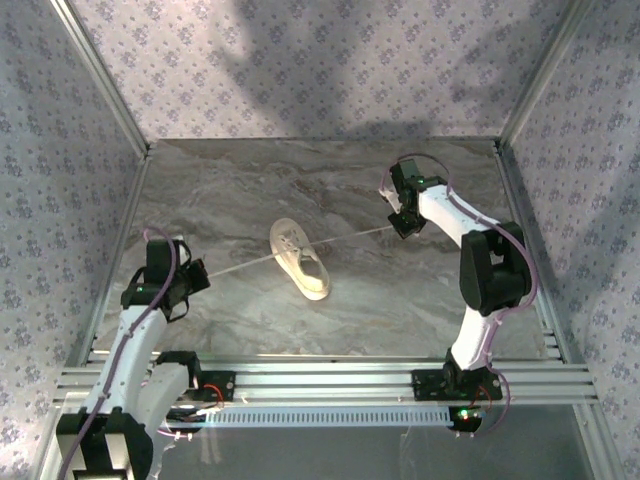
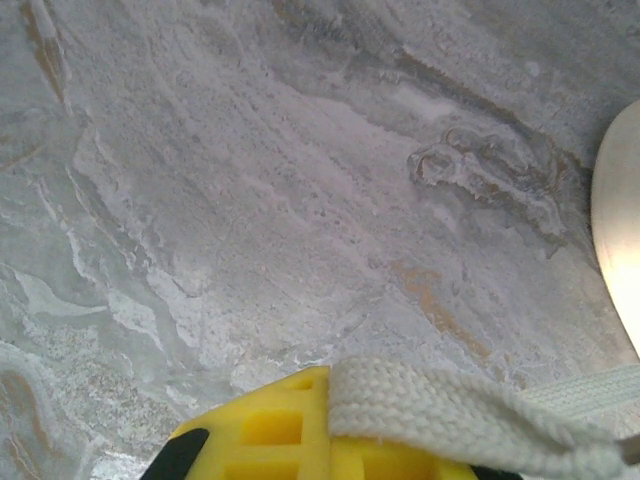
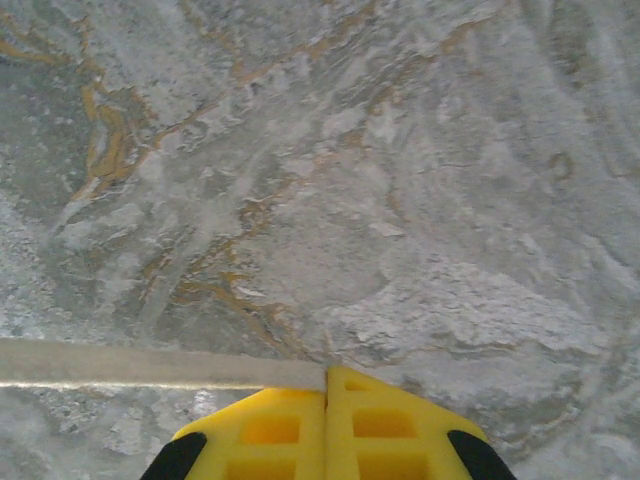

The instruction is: Tie the shoes

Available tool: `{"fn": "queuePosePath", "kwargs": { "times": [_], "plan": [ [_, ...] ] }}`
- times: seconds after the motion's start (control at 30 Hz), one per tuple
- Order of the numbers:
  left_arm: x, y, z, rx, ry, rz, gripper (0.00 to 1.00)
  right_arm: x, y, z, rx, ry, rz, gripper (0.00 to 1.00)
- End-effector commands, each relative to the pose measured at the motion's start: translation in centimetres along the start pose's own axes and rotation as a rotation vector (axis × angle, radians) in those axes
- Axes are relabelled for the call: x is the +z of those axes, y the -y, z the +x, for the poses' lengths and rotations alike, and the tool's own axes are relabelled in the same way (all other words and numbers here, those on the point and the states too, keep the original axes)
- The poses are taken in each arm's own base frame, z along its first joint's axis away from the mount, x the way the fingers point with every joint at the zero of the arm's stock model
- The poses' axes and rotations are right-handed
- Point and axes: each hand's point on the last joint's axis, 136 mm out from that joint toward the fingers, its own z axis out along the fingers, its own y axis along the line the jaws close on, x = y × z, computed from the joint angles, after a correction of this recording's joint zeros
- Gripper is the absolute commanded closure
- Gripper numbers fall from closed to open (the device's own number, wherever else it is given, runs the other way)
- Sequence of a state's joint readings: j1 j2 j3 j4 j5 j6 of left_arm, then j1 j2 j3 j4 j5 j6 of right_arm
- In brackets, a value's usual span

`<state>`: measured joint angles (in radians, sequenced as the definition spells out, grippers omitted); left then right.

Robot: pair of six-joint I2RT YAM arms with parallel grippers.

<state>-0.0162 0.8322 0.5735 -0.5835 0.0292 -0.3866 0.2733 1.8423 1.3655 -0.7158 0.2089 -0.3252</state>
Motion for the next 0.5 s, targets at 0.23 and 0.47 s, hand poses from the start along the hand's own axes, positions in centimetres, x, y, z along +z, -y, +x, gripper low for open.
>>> {"fn": "queuePosePath", "kwargs": {
  "times": [0.23, 0.47],
  "plan": [
    [0.9, -0.9, 0.5, -0.016, -0.094, -0.064, 0.85, 1.5, -4.2, 0.5, 0.011, -0.06, -0.14, 0.92],
    [-0.1, 0.3, -1.7, 0.032, -0.055, -0.029, 0.63, -0.4, -5.5, -0.7, 0.013, 0.003, -0.196, 0.74]
  ]
}}
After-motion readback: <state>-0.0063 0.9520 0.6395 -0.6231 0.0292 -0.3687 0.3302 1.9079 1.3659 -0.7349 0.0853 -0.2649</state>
